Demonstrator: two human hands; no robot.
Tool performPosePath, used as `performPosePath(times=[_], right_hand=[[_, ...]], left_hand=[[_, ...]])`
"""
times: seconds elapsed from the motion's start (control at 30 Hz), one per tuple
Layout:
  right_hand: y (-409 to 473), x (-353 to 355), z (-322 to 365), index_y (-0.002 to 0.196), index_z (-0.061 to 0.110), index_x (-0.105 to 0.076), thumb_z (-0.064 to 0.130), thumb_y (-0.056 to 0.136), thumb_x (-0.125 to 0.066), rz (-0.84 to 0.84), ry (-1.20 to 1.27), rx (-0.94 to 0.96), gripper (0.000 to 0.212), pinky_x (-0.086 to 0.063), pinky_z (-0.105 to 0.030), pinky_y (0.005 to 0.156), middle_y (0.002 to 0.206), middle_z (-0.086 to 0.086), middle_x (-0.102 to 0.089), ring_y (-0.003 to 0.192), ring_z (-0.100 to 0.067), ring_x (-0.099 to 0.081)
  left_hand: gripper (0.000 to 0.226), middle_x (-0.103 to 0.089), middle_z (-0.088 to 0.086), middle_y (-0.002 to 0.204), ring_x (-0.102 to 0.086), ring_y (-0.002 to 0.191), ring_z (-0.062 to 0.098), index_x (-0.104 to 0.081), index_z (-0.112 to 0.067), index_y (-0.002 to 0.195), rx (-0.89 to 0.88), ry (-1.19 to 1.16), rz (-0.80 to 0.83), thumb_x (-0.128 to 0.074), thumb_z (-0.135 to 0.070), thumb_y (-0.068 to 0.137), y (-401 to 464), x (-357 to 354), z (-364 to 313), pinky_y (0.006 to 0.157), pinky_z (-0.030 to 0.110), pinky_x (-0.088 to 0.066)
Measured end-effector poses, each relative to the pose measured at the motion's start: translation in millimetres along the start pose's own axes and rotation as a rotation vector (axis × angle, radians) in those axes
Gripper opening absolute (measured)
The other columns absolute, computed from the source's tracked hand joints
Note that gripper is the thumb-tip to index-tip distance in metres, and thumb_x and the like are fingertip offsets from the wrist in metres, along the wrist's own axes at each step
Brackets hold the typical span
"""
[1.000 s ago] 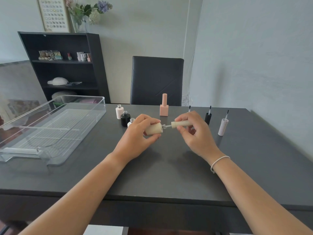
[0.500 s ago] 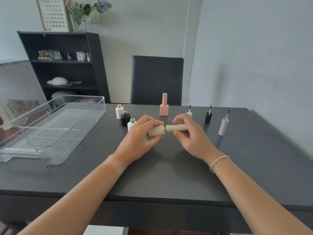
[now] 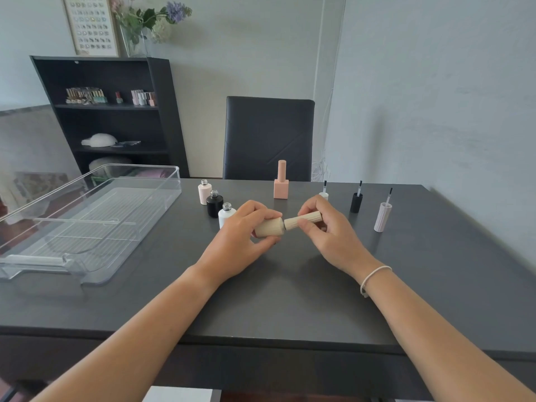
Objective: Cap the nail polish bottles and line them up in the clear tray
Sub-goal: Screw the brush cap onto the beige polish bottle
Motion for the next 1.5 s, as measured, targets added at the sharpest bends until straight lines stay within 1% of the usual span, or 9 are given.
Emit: performPosePath(times=[0.2, 0.37, 0.53, 0.7, 0.83, 1.0, 1.13, 1.3, 1.5], right_hand=[[0.8, 2.2, -2.9, 0.067, 0.010, -0.049, 0.056, 0.082, -0.040, -0.038, -0.135, -0.050, 0.050, -0.028, -0.021, 0.049, 0.048, 0.007, -0.037, 0.045, -0.008, -0.033], [-0.7, -0.7, -1.5, 0.084, 0.012, -0.048, 0.017, 0.090, -0.054, 0.008, -0.050, 0.016, 0.010, -0.032, -0.013, 0.050, 0.056, 0.012, -0.042, 0.049, -0.003, -0.038], [-0.2, 0.8, -2.9, 0.074, 0.011, -0.051, 0.052, 0.085, -0.043, -0.014, -0.119, -0.043, 0.043, -0.028, -0.020, 0.049, 0.046, 0.009, -0.039, 0.045, -0.007, -0.034], [-1.2, -0.9, -2.7, 0.084, 0.010, -0.050, 0.020, 0.089, -0.055, 0.008, -0.075, -0.001, 0.012, -0.030, -0.015, 0.049, 0.054, 0.010, -0.041, 0.048, -0.005, -0.036], [-0.8, 0.6, -3.7, 0.068, 0.012, -0.050, 0.049, 0.087, -0.044, -0.018, -0.117, -0.051, 0.042, -0.028, -0.018, 0.048, 0.046, 0.009, -0.040, 0.044, -0.007, -0.035], [-2.5, 0.6, -3.1, 0.084, 0.013, -0.051, 0.017, 0.087, -0.057, -0.018, -0.085, 0.019, 0.008, -0.030, -0.018, 0.050, 0.057, 0.007, -0.043, 0.050, -0.007, -0.036], [-1.1, 3.6, -3.2, 0.073, 0.014, -0.054, 0.048, 0.087, -0.045, -0.045, -0.147, -0.042, 0.038, -0.028, -0.019, 0.048, 0.047, 0.009, -0.038, 0.046, -0.007, -0.036], [-3.1, 3.5, -2.1, 0.085, 0.017, -0.052, 0.021, 0.087, -0.057, -0.043, -0.138, 0.032, 0.007, -0.030, -0.022, 0.051, 0.053, 0.011, -0.039, 0.050, -0.008, -0.035], [-3.4, 5.3, -4.2, 0.077, 0.016, -0.053, 0.042, 0.088, -0.051, -0.066, -0.129, -0.015, 0.028, -0.028, -0.019, 0.048, 0.048, 0.013, -0.043, 0.047, -0.007, -0.036]], left_hand=[[0.034, -0.053, -0.008, 0.099, -0.050, 0.090, 0.005, -0.062, -0.022, 0.109, 0.000, 0.004, 0.000, -0.070, -0.015, 0.077, -0.5, 0.2, -0.2, 0.077, 0.015, -0.043], [0.034, -0.051, -0.011, 0.098, -0.049, 0.090, 0.003, -0.062, -0.021, 0.109, -0.009, 0.008, -0.003, -0.070, -0.014, 0.077, -0.3, -0.1, -1.0, 0.076, 0.012, -0.042], [0.032, -0.053, -0.006, 0.098, -0.050, 0.089, 0.004, -0.062, -0.022, 0.108, -0.015, 0.010, -0.008, -0.070, -0.014, 0.077, -0.9, 0.4, -0.6, 0.076, 0.013, -0.042], [0.034, -0.052, -0.008, 0.098, -0.050, 0.091, 0.004, -0.061, -0.023, 0.109, -0.015, 0.016, -0.009, -0.071, -0.015, 0.077, -0.8, 0.0, 0.7, 0.077, 0.013, -0.042], [0.034, -0.052, -0.009, 0.098, -0.050, 0.091, 0.001, -0.061, -0.021, 0.110, -0.021, 0.015, -0.001, -0.071, -0.015, 0.077, -1.0, -0.2, 0.5, 0.077, 0.011, -0.041], [0.034, -0.052, -0.009, 0.098, -0.050, 0.091, 0.002, -0.062, -0.021, 0.110, -0.018, 0.018, -0.001, -0.071, -0.015, 0.077, -1.5, 0.0, 0.5, 0.077, 0.011, -0.041], [0.034, -0.051, -0.009, 0.098, -0.050, 0.091, 0.001, -0.062, -0.021, 0.110, -0.014, 0.020, -0.002, -0.070, -0.015, 0.078, -1.5, 1.2, -0.1, 0.077, 0.009, -0.039], [0.034, -0.052, -0.009, 0.098, -0.050, 0.091, 0.003, -0.062, -0.021, 0.110, -0.012, 0.021, -0.008, -0.071, -0.015, 0.077, -1.2, 1.5, 0.6, 0.078, 0.010, -0.040], [0.034, -0.052, -0.009, 0.098, -0.050, 0.090, 0.004, -0.062, -0.022, 0.110, -0.015, 0.025, -0.002, -0.071, -0.016, 0.078, -1.6, 0.8, 1.4, 0.078, 0.012, -0.041]])
Point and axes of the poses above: each hand's wrist, its own y-axis towards the middle knuckle, its own x-axis out of the back of the hand, z = x × y, the point moved 4 cm from there along y, towards the middle knuckle
